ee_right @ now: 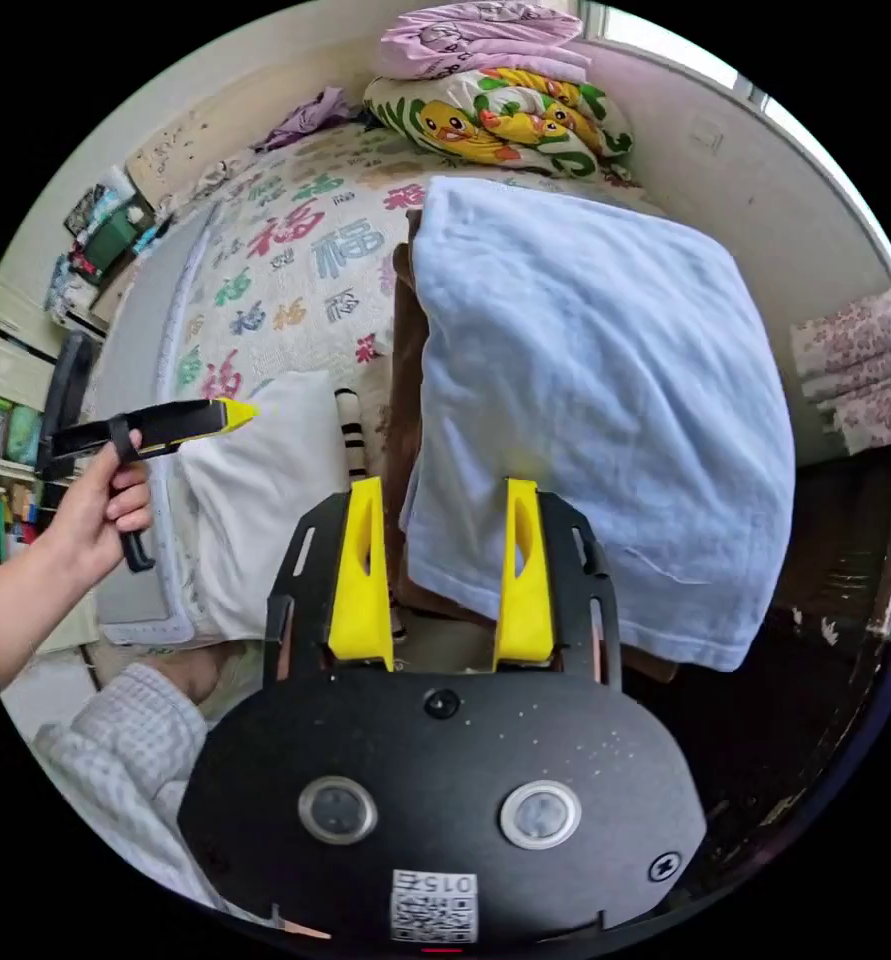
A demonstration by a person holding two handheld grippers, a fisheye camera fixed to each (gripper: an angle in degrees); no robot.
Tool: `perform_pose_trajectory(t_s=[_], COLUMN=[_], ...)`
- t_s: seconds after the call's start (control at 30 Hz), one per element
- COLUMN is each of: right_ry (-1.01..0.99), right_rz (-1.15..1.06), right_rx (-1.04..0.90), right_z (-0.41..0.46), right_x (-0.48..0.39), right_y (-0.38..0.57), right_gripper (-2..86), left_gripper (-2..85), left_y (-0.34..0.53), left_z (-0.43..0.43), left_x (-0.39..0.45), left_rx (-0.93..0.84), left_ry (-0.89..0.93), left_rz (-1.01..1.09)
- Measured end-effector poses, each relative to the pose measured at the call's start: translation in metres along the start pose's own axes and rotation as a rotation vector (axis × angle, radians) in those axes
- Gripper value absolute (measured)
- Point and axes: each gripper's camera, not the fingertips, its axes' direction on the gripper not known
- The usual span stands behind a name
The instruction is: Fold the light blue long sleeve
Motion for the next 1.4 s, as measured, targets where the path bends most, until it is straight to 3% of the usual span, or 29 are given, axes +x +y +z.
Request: perform_pose_trajectory(t_s=[0.17, 0.23, 0.33, 0.47, 0.8, 1.0, 1.13, 1.27, 1.4], right_ry=[0.314, 0.322, 0.191, -0.321, -0.406, -0.741, -0.768, -0.944, -1.132], right_rz=[-0.104, -0.144, -0.090, 0.209, 0.410, 0.481, 0.331, 0.127, -0.040], right_rx=[0.093, 0.098, 0.109, 0.112, 0.307, 0.664, 0.887, 1.081, 1.113], right_z=[0.004, -0.001, -0.020, -0.045, -0.103, -0.141, -0.196, -0.242, -0.258], right_x=[-0.011, -0.003, 0.033, 0.119, 0.193, 0.214, 0.206, 0.183, 0.132], right_y=[0.032, 0.042, 0.053, 0.074, 0.136, 0.170, 0.170, 0.166, 0.160], right_gripper=[13.4, 11.4, 5.9, 2.7, 1.3, 0.6, 0.1, 0.1, 0.1], left_gripper=[5.7, 5.9, 6.5, 7.6, 0.2, -0.6, -0.8, -0.9, -0.9], left_y=[0.007, 0.011, 0.014, 0.022, 0.069, 0.113, 0.137, 0.177, 0.255], left_z=[0.072, 0.081, 0.090, 0.097, 0.095, 0.031, -0.039, -0.156, -0.275], left_x=[0.023, 0.026, 0.018, 0.004, -0.057, -0.102, -0.130, -0.192, -0.258], left_rx=[-0.123, -0.131, -0.146, -0.150, -0.128, 0.032, 0.249, 0.554, 0.767], left_ry=[0.060, 0.063, 0.048, 0.034, 0.104, 0.313, 0.522, 0.705, 0.699], left_rz=[0.033, 0.067, 0.071, 0.088, 0.013, 0.055, 0.166, 0.278, 0.379])
